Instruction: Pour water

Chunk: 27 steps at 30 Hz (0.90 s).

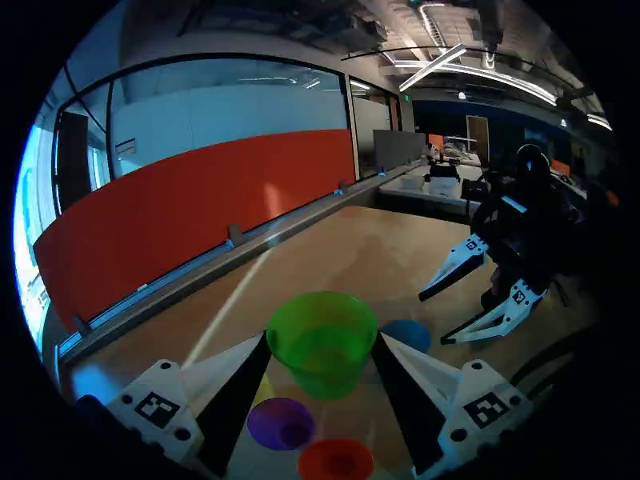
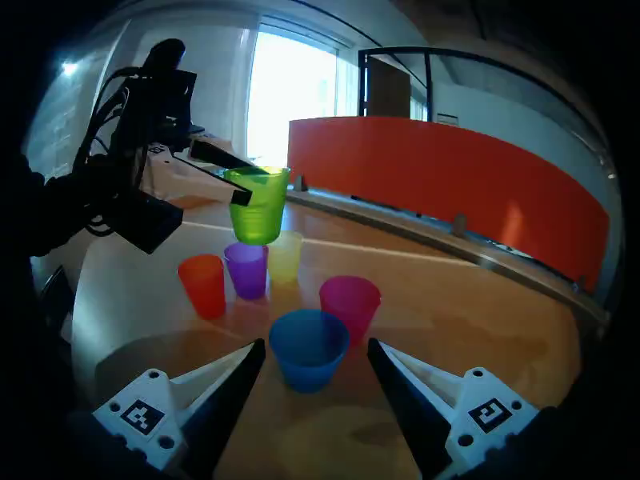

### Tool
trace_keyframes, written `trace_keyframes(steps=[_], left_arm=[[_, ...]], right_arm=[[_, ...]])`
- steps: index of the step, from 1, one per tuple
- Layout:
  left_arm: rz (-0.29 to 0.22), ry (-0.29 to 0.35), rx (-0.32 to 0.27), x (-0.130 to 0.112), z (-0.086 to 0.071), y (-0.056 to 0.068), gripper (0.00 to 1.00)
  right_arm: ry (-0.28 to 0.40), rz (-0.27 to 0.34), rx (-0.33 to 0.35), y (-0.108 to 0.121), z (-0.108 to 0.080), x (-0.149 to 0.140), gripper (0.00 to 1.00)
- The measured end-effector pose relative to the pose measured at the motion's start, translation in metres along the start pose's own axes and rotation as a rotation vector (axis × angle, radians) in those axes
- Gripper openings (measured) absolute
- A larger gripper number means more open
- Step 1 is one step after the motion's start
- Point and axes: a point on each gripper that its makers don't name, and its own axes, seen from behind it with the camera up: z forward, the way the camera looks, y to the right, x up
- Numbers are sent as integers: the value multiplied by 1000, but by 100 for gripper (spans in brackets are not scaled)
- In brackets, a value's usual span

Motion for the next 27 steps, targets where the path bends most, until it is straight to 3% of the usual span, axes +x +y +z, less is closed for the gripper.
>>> trace_keyframes(steps=[8,16,27], left_arm=[[-27,90,39,17,-15,-12,87],[-24,161,54,31,-31,-14,87],[-35,171,70,34,-41,-20,87]], right_arm=[[0,-6,-4,-1,-1,1,99],[-2,-4,-9,0,0,1,99],[-7,-8,-8,-2,1,-1,99]])
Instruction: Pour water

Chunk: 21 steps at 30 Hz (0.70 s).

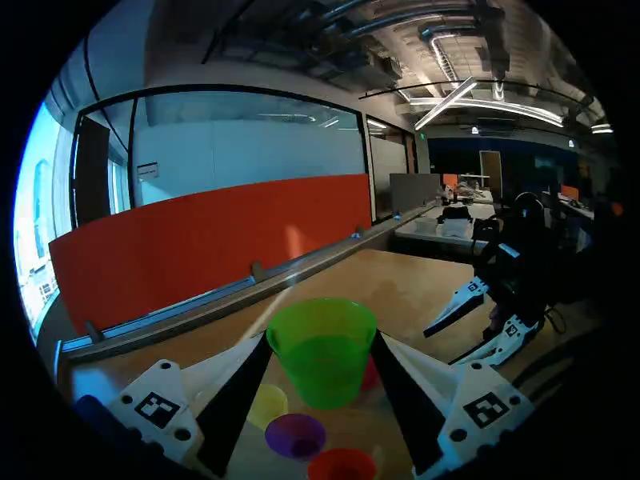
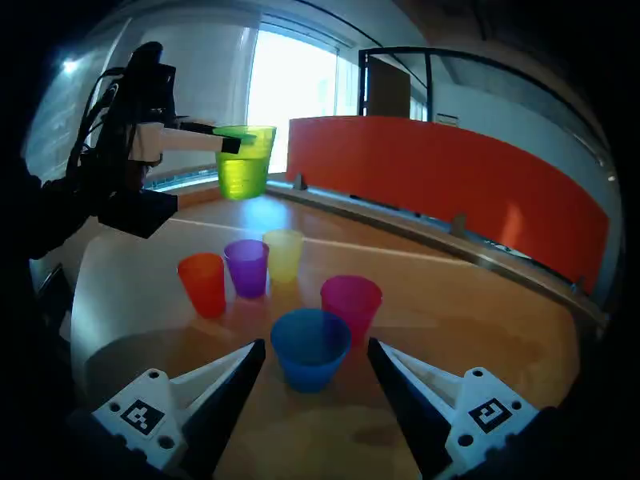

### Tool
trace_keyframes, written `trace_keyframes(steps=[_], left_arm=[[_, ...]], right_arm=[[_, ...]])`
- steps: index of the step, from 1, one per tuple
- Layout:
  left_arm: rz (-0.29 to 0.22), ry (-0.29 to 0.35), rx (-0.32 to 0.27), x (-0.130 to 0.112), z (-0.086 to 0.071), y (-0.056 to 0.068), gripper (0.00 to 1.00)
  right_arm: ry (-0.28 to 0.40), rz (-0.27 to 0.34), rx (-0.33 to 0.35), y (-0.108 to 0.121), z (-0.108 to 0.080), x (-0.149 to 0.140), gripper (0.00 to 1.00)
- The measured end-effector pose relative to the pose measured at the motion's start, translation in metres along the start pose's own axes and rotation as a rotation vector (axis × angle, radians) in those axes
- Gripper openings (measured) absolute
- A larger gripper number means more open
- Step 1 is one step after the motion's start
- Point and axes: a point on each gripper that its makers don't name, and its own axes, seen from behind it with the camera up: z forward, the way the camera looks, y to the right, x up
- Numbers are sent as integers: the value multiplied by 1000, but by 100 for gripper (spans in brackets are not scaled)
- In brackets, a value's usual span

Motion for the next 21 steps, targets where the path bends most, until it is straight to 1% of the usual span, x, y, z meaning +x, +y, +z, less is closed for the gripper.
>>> trace_keyframes(steps=[12,21], left_arm=[[12,-3,-2,0,-2,-1,87],[14,-10,-1,-2,-1,-1,87]], right_arm=[[-17,-3,8,-2,4,-6,99],[-43,2,14,-2,14,-18,99]])
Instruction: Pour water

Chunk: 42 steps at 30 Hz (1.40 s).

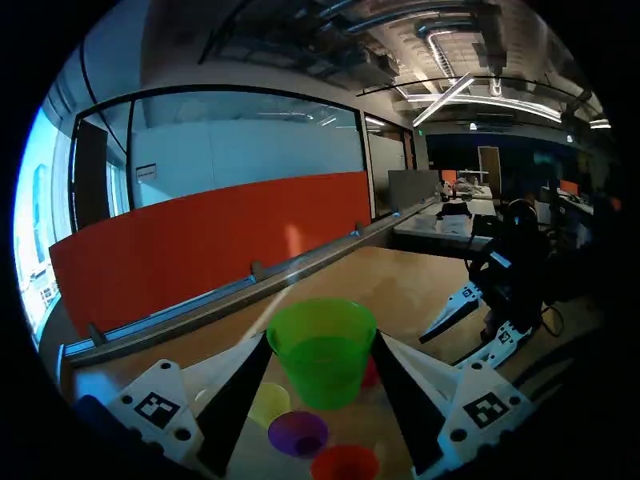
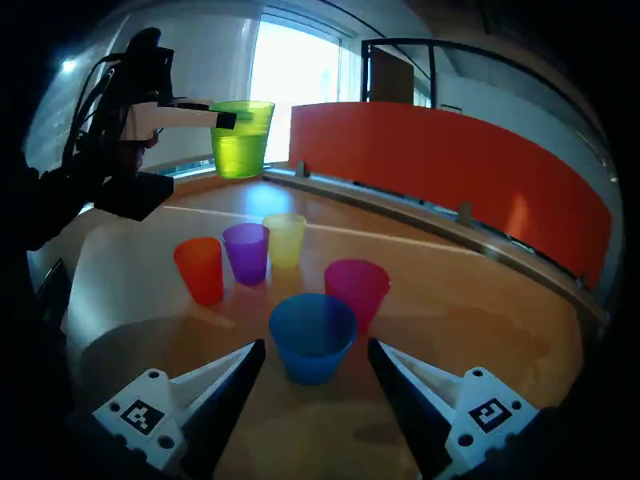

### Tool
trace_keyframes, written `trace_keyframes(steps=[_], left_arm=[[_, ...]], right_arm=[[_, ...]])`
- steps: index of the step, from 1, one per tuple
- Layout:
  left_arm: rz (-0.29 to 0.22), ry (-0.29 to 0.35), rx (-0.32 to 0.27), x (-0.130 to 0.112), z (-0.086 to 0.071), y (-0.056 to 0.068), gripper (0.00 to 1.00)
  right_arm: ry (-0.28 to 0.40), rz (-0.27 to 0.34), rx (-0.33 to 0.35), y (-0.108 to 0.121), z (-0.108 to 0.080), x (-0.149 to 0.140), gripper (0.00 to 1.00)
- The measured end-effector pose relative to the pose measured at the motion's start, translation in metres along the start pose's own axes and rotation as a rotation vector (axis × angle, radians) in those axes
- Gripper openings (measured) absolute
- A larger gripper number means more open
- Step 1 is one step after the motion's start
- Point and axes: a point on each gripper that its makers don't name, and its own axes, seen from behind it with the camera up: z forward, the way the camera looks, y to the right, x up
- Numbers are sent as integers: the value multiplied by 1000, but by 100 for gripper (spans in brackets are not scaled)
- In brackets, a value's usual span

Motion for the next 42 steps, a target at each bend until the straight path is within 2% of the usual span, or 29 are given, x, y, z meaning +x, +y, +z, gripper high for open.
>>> trace_keyframes(steps=[18,29,42], left_arm=[[7,-9,1,-3,-2,-1,87],[6,-8,5,-1,-4,-3,87],[7,-10,2,-3,-5,-2,87]], right_arm=[[-31,2,29,0,30,-10,99],[-34,12,43,-2,46,-4,100],[-42,25,46,-2,46,-2,93]])
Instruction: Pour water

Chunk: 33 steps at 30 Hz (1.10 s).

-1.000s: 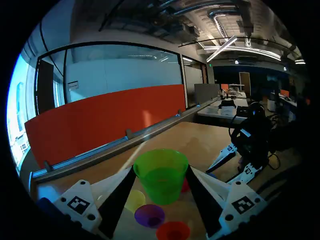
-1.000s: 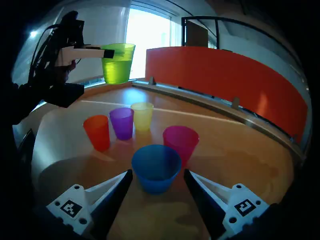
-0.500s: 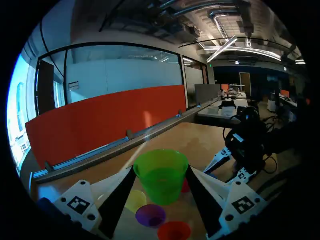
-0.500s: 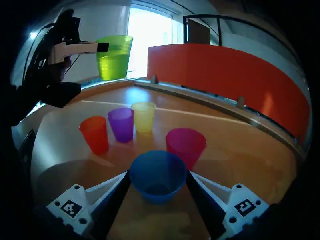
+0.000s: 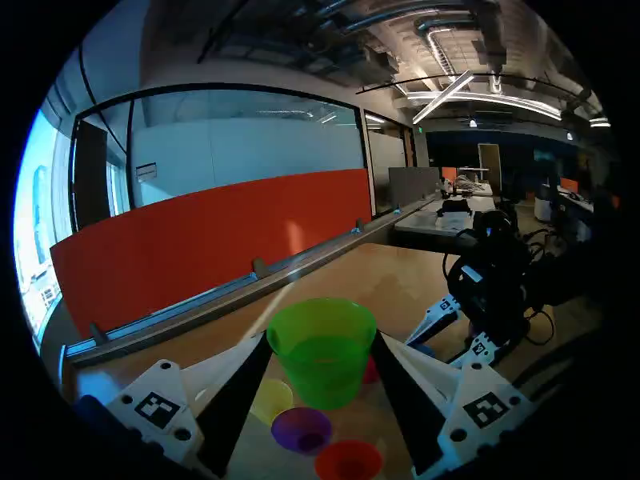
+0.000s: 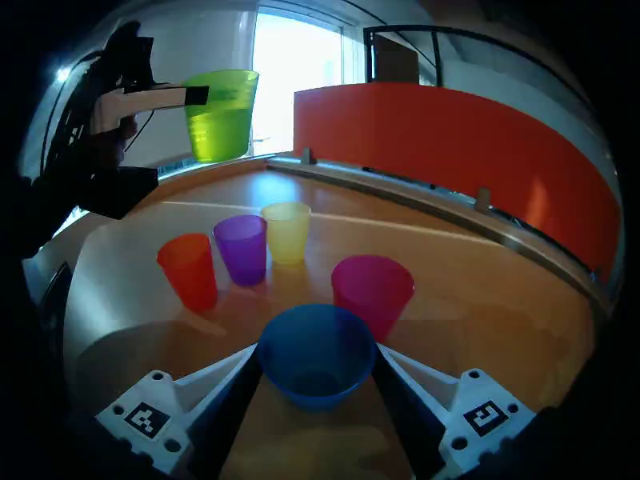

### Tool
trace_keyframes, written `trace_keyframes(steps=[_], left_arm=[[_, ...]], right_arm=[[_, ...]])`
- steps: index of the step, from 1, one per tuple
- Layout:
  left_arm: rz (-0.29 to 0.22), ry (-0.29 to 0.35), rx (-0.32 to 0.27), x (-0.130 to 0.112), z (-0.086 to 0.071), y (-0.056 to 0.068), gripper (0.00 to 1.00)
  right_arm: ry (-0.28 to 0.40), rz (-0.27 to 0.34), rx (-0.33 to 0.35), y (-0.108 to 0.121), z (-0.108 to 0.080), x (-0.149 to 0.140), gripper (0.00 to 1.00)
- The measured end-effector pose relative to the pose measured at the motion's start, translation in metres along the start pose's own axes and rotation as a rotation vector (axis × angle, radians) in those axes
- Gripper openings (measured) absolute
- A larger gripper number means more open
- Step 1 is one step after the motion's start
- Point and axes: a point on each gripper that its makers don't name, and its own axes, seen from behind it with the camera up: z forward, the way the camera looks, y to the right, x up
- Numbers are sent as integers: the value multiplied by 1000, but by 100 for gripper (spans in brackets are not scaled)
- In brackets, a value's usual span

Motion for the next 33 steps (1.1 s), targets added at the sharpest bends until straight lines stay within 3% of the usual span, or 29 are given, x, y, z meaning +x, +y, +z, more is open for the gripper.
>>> trace_keyframes(steps=[12,33], left_arm=[[4,3,10,1,-3,-3,87],[-32,36,45,4,-34,-17,87]], right_arm=[[36,-17,-3,-2,-12,24,92],[142,-110,-5,-28,-41,101,92]])
